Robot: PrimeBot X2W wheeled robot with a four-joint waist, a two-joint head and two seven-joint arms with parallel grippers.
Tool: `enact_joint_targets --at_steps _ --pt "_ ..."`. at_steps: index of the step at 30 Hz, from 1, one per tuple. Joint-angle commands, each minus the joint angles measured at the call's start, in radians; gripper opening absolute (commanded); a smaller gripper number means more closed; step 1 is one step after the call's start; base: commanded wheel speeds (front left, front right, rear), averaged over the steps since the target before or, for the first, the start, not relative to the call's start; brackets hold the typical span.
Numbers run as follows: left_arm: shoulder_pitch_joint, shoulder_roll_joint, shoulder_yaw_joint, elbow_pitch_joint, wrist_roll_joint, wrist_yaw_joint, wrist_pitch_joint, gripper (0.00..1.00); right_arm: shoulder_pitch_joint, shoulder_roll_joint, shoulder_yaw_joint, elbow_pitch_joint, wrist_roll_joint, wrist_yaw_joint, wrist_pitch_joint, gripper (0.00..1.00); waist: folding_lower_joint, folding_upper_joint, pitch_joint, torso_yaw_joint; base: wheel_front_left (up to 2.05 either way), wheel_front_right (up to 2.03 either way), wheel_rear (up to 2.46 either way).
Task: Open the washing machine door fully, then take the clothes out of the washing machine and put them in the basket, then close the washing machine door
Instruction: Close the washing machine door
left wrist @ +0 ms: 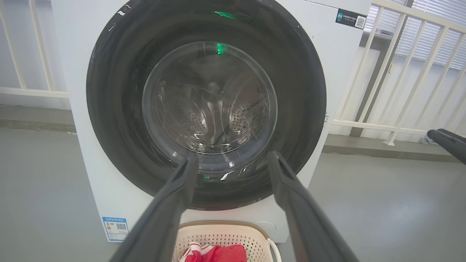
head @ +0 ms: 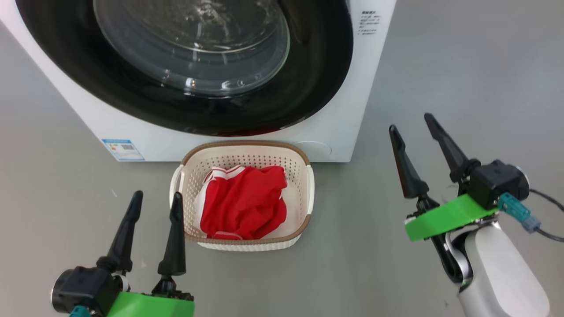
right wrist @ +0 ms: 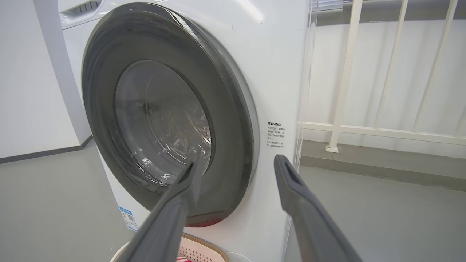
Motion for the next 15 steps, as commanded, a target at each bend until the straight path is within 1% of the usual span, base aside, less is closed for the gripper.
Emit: enact_joint_targets --at_steps 1,15 --pt "0.003 0.018 0.040 -0.027 0.012 0.007 -0.008 1.00 0.018 0.008 0.014 -0.041 0.005 -0.004 -0.005 1.00 0.0000 0.0000 -0.021 -0.017 0.00 0.00 0.00" --pt "0.068 0.026 0.075 -0.009 0.007 0.022 -0.008 1.00 0.151 0.008 -0.011 -0.115 -0.003 -0.004 -0.005 1.00 0.0000 0.0000 -0.095 -0.062 0.00 0.00 0.00"
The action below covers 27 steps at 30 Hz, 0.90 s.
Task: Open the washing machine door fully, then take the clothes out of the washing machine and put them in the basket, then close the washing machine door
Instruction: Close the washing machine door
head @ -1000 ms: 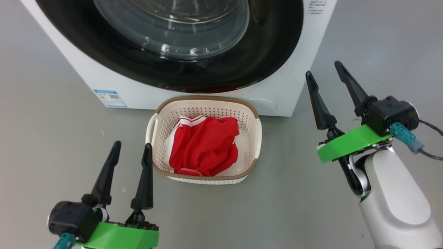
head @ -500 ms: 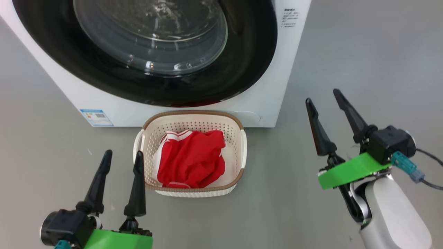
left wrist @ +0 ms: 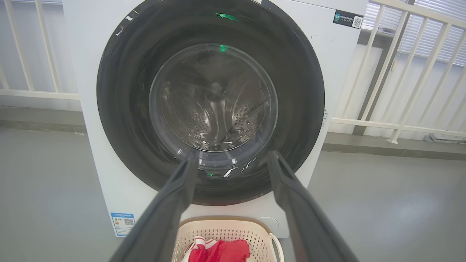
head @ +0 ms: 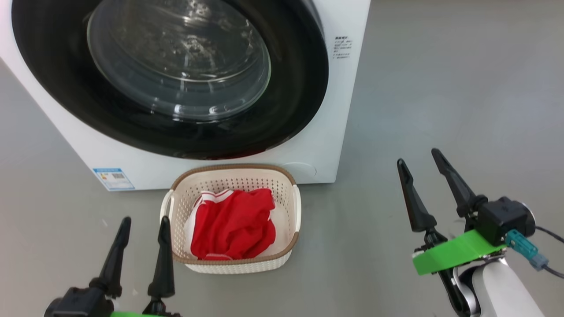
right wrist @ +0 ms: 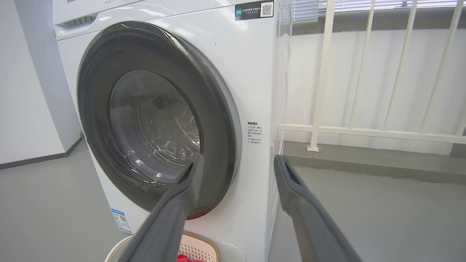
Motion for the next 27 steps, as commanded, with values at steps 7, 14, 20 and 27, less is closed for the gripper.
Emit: enact_joint_targets --at_steps 7,14,20,27 --pt "0.039 0.042 0.042 -0.010 0.011 0.010 -0.003 1.00 0.059 0.005 0.003 -0.054 -0.015 -0.004 -0.006 1.00 0.0000 0.0000 -0.056 -0.033 0.00 0.00 0.00" --pt "0.076 0.044 0.051 -0.010 0.004 0.012 -0.005 1.00 0.111 0.005 -0.004 -0.077 -0.026 -0.004 -0.006 1.00 0.0000 0.0000 -0.086 -0.047 0.00 0.00 0.00" --pt "0.103 0.046 0.056 -0.005 -0.007 0.007 -0.006 1.00 0.150 0.005 0.001 -0.089 -0.034 -0.004 -0.006 1.00 0.0000 0.0000 -0.106 -0.058 0.00 0.00 0.00" --pt "0.134 0.053 0.068 -0.003 0.001 0.020 -0.006 1.00 0.193 0.005 -0.003 -0.107 -0.027 -0.004 -0.006 1.00 0.0000 0.0000 -0.127 -0.068 0.00 0.00 0.00"
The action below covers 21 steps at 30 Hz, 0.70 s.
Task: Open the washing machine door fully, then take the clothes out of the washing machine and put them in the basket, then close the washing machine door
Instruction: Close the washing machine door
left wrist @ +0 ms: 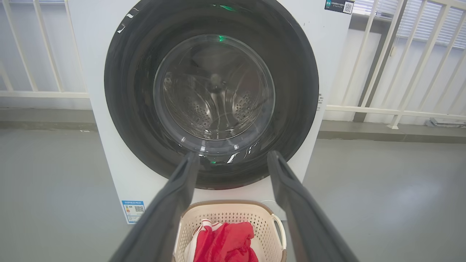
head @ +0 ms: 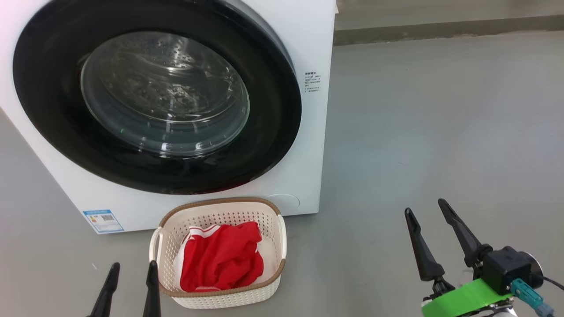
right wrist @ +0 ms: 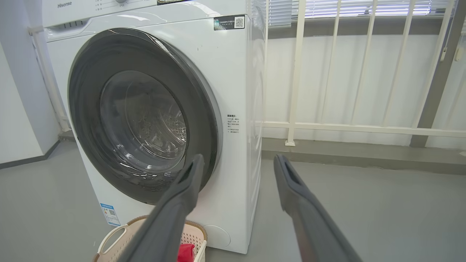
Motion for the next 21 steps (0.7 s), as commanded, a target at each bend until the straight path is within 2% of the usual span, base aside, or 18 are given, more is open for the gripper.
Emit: enact_joint_targets --at_steps 1,21 --pt "-0.011 0.019 0.038 -0.021 0.003 0.008 -0.008 1.00 -0.008 0.000 0.020 -0.030 -0.007 -0.004 -0.006 1.00 0.0000 -0.0001 -0.007 -0.002 0.00 0.00 0.00" --pt "0.029 0.032 0.042 -0.034 -0.010 0.018 -0.007 1.00 0.034 0.000 -0.014 -0.052 -0.003 -0.004 -0.006 1.00 0.0000 -0.0001 -0.030 -0.004 0.00 0.00 0.00"
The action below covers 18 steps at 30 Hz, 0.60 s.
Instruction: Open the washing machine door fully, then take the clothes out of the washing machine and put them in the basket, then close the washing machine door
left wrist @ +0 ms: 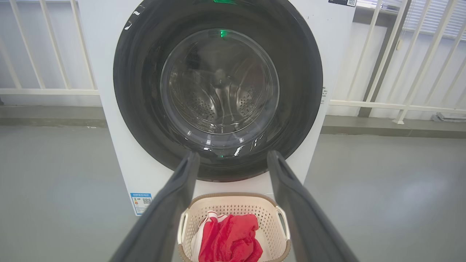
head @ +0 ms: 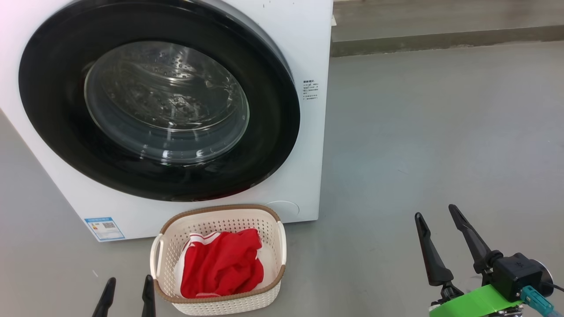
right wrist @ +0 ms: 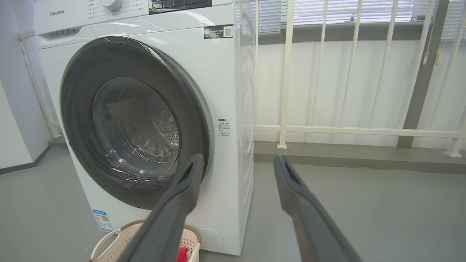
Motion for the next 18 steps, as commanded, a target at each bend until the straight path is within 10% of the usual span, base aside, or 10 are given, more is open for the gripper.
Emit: enact_joint_targets --at_steps 1,12,13,18 --pt "-0.025 0.017 0.038 -0.028 -0.006 0.007 -0.006 1.00 -0.006 -0.004 0.020 -0.030 -0.003 -0.004 -0.006 1.00 0.0000 0.0000 0.000 0.001 0.00 0.00 0.00" --pt "-0.020 0.020 0.037 -0.033 -0.011 0.017 -0.003 1.00 -0.009 -0.004 0.022 -0.032 -0.002 -0.004 -0.006 1.00 0.0000 0.0000 0.005 -0.001 0.00 0.00 0.00" --pt "0.000 0.005 0.000 -0.005 -0.007 0.010 0.001 0.00 0.001 0.000 0.000 -0.003 0.000 0.000 0.000 0.00 0.0000 0.0000 0.005 -0.001 0.00 0.00 0.00" --pt "0.000 -0.034 -0.018 0.072 -0.009 0.009 0.006 0.00 0.040 0.014 0.002 0.080 0.005 0.000 0.001 0.00 0.0000 0.0000 0.005 -0.001 0.00 0.00 0.00"
